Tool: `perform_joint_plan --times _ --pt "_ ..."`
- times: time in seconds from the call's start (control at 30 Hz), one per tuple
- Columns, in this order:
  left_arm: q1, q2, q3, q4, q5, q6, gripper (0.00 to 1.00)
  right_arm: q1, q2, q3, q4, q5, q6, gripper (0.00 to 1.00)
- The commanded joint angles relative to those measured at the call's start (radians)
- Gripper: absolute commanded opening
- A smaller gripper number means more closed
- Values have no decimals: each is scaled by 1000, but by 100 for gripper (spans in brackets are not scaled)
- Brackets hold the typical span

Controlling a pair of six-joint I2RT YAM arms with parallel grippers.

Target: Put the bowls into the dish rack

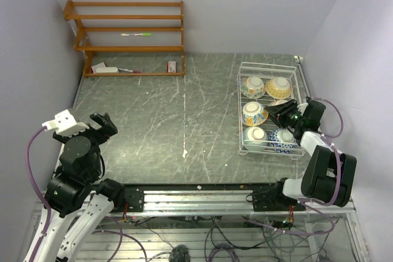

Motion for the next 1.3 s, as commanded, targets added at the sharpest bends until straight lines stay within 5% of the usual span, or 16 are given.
perform_joint_plan --times 0.0,0.57,0.77,1.07,1.1,1.13,1.27 --pt "7 -8 -1 15 -1 -7 98 -3 -34 44 -157 26 -111 39" --pt "7 -6 -3 18 0 -3 98 2 -113 164 -360 175 -303 45" --pt "7 1 -2 24 1 1 98 93 -158 236 -462 270 -389 46" --pt "7 39 1 20 22 -2 98 563 -203 440 -617 759 -484 63" --pt "7 45 3 19 24 -3 98 614 -191 459 -626 791 -489 70" --pt "7 49 3 17 26 -3 98 663 -179 466 -631 825 -496 93" --pt "7 59 2 14 27 -1 98 904 -85 562 -649 954 -527 100"
